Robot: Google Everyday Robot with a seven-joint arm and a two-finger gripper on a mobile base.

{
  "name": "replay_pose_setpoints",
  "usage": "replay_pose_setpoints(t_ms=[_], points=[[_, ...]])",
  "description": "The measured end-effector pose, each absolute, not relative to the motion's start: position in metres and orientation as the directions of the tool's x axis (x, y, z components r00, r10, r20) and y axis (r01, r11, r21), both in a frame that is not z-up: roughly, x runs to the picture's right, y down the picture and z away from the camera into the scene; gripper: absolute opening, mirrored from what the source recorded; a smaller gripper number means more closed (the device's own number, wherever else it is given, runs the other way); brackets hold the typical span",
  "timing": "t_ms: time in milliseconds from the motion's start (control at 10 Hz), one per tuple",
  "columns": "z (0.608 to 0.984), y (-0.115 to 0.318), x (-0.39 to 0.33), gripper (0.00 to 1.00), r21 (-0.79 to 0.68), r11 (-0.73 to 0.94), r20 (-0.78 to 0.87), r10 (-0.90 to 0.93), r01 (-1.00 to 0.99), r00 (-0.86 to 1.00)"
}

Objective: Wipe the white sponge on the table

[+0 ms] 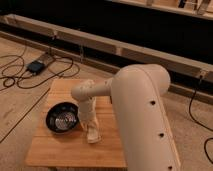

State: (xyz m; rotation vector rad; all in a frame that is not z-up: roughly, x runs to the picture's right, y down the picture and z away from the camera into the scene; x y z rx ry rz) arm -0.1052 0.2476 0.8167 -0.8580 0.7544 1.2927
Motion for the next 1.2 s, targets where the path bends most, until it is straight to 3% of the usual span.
replay_pose_setpoints(t_ms=[500, 1200], points=[[0.772, 0.298, -0.099, 0.0, -0.147, 0.057, -0.911, 0.381, -0.987, 0.158], [0.773, 0.312, 0.003, 0.0, 0.091, -0.005, -0.944, 0.319, -0.996, -0.088]])
